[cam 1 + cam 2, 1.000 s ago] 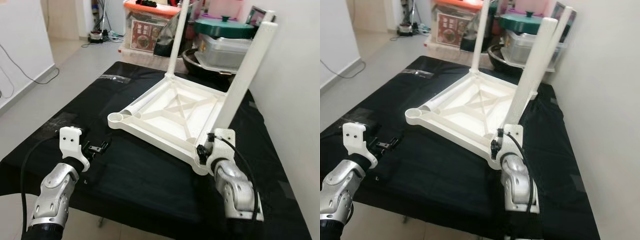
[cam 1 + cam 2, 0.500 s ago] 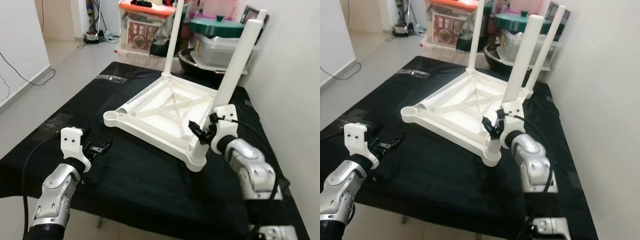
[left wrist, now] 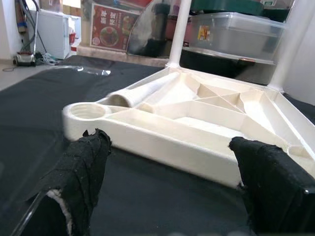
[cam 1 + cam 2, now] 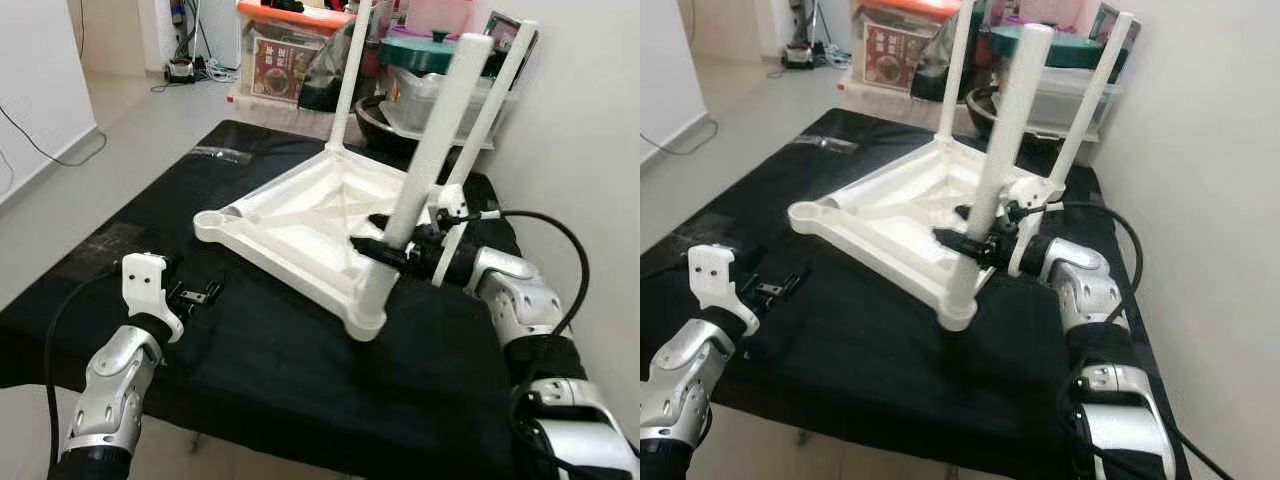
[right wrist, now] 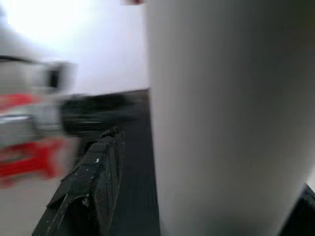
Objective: Building children table
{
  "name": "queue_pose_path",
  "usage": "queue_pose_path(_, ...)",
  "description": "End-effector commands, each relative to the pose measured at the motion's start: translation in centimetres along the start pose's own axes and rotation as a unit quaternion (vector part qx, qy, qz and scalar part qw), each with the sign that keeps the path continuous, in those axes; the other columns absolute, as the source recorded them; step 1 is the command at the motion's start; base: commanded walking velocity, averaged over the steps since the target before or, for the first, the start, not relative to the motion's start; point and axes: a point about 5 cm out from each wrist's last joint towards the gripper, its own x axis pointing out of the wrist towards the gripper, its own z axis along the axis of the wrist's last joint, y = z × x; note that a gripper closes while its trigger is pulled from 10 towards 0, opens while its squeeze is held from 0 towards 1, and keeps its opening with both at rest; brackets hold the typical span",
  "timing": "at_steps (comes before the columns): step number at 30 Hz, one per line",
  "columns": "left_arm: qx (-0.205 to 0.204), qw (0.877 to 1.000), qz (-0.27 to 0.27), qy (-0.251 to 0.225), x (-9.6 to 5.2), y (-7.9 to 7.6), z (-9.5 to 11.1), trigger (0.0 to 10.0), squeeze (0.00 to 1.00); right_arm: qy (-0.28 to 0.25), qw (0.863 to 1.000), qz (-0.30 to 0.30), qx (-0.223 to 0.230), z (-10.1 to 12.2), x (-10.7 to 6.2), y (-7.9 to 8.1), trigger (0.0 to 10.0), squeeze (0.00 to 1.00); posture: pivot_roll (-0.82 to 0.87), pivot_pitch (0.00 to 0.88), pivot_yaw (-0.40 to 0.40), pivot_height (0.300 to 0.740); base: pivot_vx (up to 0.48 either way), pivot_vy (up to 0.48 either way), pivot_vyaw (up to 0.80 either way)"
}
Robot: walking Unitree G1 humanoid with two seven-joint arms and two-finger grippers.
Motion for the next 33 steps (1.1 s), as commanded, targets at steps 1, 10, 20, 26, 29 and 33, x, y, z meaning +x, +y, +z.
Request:
queue_pose_path(1, -0.001, 1.0, -0.004, 0.005, 0.0, -0.3, -0.4, 10.0, 0.0, 0.011, 0.996, 0.086, 0.011, -0.8, 1.4, 1.8, 10.0, 0.0, 0.13, 0.0, -0.183, 0.74, 0.0, 0.0, 0.0)
queue_pose_path(10, -0.005, 1.0, -0.005, 0.004, -0.2, -0.2, -0.4, 10.0, 0.0, 0.0, 0.985, 0.173, 0.009, -2.9, 2.4, 4.8, 10.0, 0.0, 0.12, 0.0, -0.167, 0.74, 0.0, 0.0, 0.0)
queue_pose_path(20, -0.008, 1.0, -0.011, 0.003, -0.2, -0.3, -0.5, 10.0, 0.0, 0.0, 0.939, -0.342, 0.042, -5.0, 0.3, -1.6, 0.0, 0.0, 0.1, 0.0, -0.162, 0.74, 0.0, 0.0, 0.0)
queue_pose_path(26, -0.008, 1.0, -0.01, 0.001, -0.4, -0.1, -0.3, 10.0, 0.0, 0.021, 0.769, -0.635, 0.069, -6.7, -5.2, -0.7, 0.0, 0.0, 0.08, 0.0, -0.152, 0.74, 0.0, 0.0, 0.0)
queue_pose_path(29, -0.007, 1.0, -0.01, 0.001, -0.5, -0.1, -0.3, 10.0, 0.0, 0.048, 0.789, -0.609, 0.067, -7.3, -4.1, 1.2, 10.0, 0.0, 0.07, 0.0, -0.141, 0.74, 0.0, 0.0, 0.0)
queue_pose_path(33, -0.006, 1.0, -0.011, 0.002, -0.4, 0.0, -0.3, 10.0, 0.0, 0.033, 0.832, -0.552, 0.048, -6.7, -2.1, 2.8, 10.0, 0.0, 0.07, 0.0, -0.138, 0.74, 0.0, 0.0, 0.0)
